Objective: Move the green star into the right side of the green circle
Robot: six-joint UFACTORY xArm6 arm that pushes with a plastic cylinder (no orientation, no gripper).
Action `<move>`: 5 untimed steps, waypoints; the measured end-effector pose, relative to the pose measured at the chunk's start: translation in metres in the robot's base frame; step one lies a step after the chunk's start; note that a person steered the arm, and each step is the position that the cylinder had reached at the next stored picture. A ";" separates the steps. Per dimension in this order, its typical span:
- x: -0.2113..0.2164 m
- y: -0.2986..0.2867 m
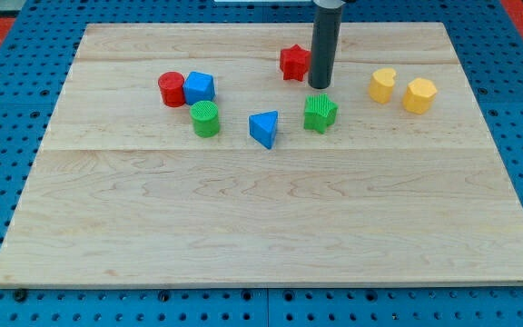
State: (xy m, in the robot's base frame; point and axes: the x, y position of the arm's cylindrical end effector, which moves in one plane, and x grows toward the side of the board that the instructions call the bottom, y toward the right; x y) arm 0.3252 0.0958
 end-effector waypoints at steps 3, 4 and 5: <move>0.024 -0.033; 0.008 -0.039; 0.026 -0.020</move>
State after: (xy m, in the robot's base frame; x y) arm 0.3514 0.0758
